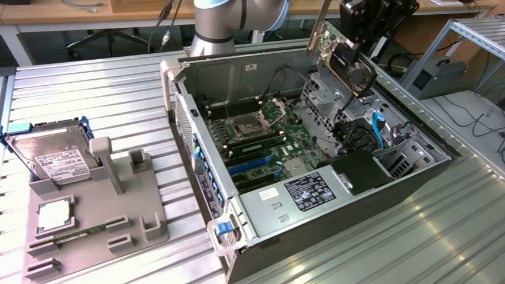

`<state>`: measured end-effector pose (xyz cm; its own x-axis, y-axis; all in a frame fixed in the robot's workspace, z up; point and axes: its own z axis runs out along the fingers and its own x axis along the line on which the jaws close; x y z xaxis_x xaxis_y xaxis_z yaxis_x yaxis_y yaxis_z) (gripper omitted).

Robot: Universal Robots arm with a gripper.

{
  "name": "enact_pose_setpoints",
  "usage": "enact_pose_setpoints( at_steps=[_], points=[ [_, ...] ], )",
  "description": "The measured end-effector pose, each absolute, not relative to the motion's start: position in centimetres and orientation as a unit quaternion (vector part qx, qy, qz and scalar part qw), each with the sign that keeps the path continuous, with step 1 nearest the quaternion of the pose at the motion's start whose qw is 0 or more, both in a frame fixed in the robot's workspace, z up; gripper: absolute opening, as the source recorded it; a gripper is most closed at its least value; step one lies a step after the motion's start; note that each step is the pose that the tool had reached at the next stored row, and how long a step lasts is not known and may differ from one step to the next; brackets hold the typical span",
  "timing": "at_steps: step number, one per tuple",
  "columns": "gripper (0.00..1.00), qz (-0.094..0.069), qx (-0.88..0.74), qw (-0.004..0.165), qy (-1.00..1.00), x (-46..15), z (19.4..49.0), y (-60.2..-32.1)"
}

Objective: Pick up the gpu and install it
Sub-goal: 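Pick up the gpu and move the gpu toward the slot, then insert the gpu into the slot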

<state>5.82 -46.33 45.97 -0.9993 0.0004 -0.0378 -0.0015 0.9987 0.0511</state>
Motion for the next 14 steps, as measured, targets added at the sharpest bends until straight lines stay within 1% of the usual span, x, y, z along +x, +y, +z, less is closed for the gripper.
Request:
enact_pose_setpoints(
  at_steps=[1,14],
  points=[
    [0.27,0.026,-0.001,0.019,0.999,7.72,45.97,-46.30],
    [0.27,0.026,-0.001,0.019,0.999,7.73,45.97,-46.29]
  ],
)
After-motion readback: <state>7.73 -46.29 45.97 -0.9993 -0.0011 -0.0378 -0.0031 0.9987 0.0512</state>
